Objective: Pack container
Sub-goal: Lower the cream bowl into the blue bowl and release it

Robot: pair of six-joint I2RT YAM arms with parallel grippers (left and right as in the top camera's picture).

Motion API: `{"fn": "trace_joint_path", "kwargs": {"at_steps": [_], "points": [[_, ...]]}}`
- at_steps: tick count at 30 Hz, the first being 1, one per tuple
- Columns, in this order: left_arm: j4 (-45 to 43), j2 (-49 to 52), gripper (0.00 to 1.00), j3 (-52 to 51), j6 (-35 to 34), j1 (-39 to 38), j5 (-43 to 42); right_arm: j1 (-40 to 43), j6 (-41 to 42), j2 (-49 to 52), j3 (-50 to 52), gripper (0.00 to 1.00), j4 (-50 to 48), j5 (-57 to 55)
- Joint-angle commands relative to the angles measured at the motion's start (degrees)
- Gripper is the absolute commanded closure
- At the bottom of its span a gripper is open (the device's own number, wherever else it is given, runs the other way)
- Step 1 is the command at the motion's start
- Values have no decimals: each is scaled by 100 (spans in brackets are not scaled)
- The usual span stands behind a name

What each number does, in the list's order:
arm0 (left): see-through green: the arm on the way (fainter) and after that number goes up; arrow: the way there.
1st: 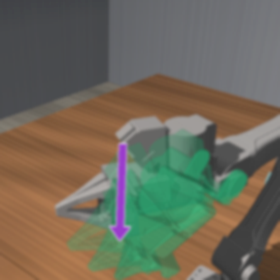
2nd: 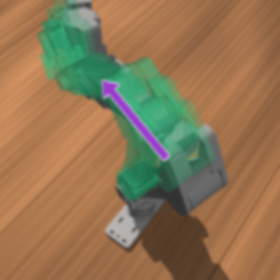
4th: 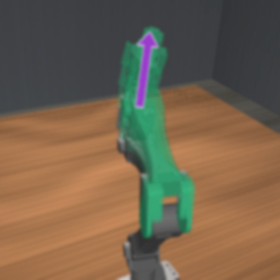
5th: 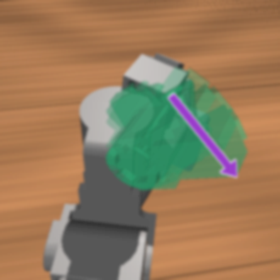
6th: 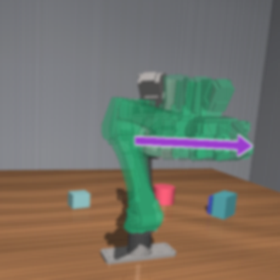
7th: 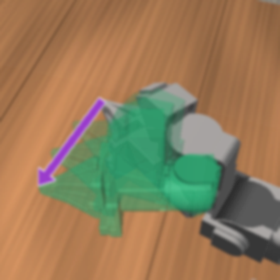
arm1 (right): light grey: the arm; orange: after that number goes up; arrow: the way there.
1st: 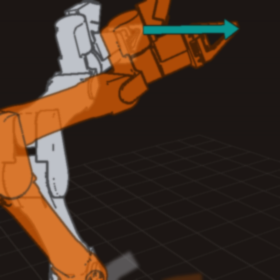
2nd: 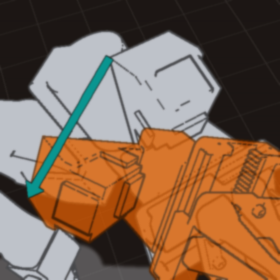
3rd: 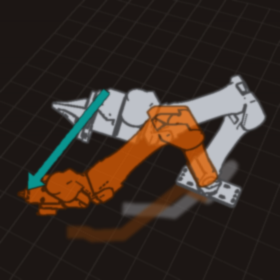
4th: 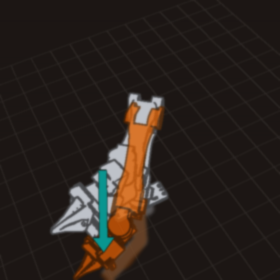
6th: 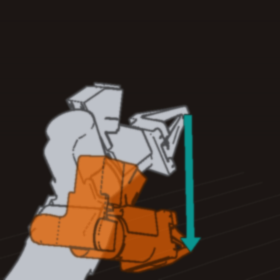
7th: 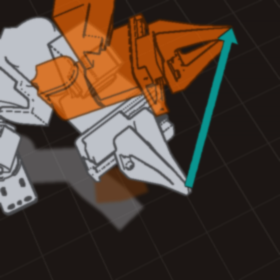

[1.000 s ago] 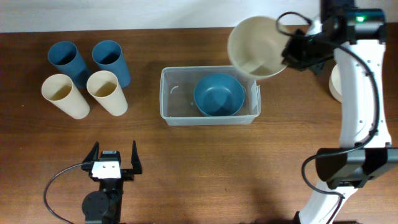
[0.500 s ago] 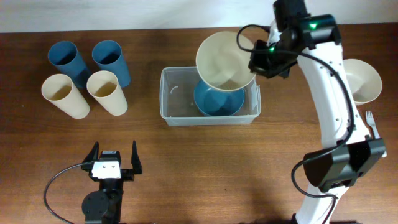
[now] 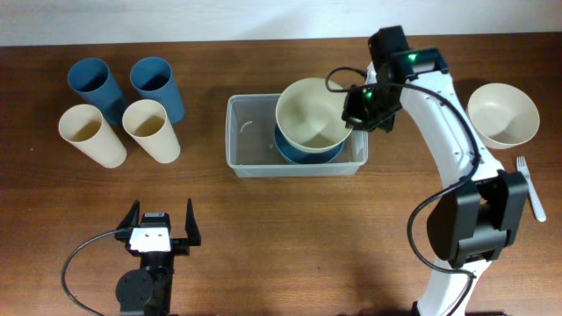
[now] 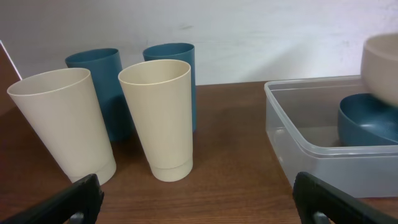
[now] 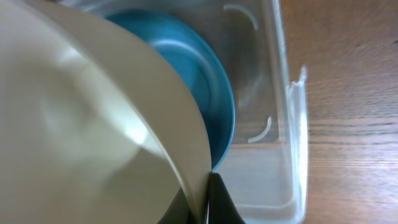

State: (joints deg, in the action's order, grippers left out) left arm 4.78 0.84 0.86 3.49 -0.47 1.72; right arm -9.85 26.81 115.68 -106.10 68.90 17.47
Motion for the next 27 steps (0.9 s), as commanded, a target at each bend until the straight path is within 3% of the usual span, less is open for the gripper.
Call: {"fn": "trace_joint_path", "kwargs": {"at_steps": [1,13,27], "points": [[0,-39,0,-33,70,-13,-63,-28,-22,11,240,96,-210,271],[0,-39,1,-33,70,-13,-63,-28,-24,155,476,95,-490,203],[0,-39,0,-33,70,-13,-63,-28,-24,219,474,83,-573,380]]}}
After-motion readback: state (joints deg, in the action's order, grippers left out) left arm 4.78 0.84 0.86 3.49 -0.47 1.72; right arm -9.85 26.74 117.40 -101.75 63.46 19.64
